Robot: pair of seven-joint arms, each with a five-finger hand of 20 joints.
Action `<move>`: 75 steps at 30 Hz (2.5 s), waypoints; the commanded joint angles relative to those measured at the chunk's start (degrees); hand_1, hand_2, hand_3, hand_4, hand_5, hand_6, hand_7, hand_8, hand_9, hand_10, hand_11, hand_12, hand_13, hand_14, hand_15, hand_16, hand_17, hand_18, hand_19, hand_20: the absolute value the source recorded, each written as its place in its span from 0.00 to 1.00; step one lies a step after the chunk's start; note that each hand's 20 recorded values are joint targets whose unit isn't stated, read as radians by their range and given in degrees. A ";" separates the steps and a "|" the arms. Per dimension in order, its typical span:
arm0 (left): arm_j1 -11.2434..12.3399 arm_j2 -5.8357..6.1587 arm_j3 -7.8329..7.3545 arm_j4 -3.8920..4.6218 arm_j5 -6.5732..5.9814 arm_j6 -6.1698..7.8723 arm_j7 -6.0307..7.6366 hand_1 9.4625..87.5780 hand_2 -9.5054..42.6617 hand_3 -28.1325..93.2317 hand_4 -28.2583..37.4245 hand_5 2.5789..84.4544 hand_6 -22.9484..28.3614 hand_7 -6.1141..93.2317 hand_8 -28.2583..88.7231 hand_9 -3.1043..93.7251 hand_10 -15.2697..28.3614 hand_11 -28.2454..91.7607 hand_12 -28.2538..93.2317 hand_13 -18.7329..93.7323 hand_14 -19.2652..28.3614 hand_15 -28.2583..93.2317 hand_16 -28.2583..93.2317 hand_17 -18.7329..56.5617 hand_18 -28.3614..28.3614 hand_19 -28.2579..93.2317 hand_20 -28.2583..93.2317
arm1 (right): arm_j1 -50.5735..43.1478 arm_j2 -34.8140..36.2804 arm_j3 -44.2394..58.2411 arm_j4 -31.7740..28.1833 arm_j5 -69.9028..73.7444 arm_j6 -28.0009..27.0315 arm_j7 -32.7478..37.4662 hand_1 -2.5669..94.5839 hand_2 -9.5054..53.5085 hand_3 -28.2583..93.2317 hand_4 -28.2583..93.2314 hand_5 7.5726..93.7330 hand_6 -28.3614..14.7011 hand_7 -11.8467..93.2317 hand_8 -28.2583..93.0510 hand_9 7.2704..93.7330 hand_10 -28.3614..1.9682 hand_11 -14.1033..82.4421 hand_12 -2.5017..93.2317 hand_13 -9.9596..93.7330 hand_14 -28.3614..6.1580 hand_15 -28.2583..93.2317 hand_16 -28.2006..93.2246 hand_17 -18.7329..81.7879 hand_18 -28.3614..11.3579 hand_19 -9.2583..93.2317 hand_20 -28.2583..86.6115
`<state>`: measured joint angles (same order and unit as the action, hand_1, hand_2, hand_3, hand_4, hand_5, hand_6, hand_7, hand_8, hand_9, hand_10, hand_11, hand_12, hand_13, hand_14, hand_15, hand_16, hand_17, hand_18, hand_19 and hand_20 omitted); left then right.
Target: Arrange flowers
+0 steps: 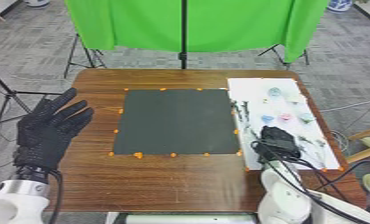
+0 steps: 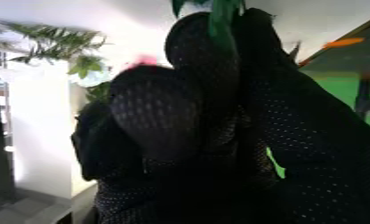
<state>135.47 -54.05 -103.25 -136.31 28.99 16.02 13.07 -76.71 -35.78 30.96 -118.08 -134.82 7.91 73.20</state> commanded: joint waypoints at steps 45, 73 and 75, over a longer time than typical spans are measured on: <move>-23.65 10.70 9.62 2.72 0.71 -1.00 0.93 0.15 0.35 0.87 0.04 0.41 0.65 0.21 0.16 0.38 0.85 0.47 0.33 0.39 1.00 0.63 0.16 0.16 1.00 0.76 0.19 | 46.08 -40.78 -25.82 25.63 35.55 3.99 -11.32 0.60 0.00 0.82 0.00 0.91 0.59 0.37 0.32 0.98 0.60 0.59 0.29 0.96 0.67 0.78 0.41 0.77 0.22 1.00 0.62; -24.04 15.07 10.15 1.79 -0.45 -1.27 8.18 0.15 0.35 0.87 0.04 0.41 0.65 0.21 0.16 0.38 0.85 0.47 0.33 0.39 1.00 0.63 0.16 0.16 1.00 0.77 0.16 | 49.68 -43.36 -30.90 28.56 43.70 1.30 -8.86 0.48 0.00 0.80 0.00 0.86 0.58 0.32 0.26 0.93 0.54 0.61 0.26 0.92 0.63 0.80 0.41 0.75 0.24 1.00 0.63; -24.00 15.14 10.44 1.88 -0.56 -1.36 8.64 0.15 0.35 0.87 0.04 0.41 0.65 0.21 0.16 0.38 0.85 0.47 0.33 0.39 1.00 0.63 0.16 0.16 1.00 0.77 0.15 | 49.34 -43.16 -30.59 28.38 43.92 0.31 -8.89 0.47 0.00 0.80 0.00 0.86 0.58 0.32 0.25 0.93 0.54 0.61 0.26 0.92 0.63 0.80 0.40 0.75 0.24 1.00 0.63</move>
<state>110.53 -39.83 -92.68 -134.13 29.31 14.59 19.60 -27.65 -78.45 -0.55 -89.57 -91.04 11.20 64.36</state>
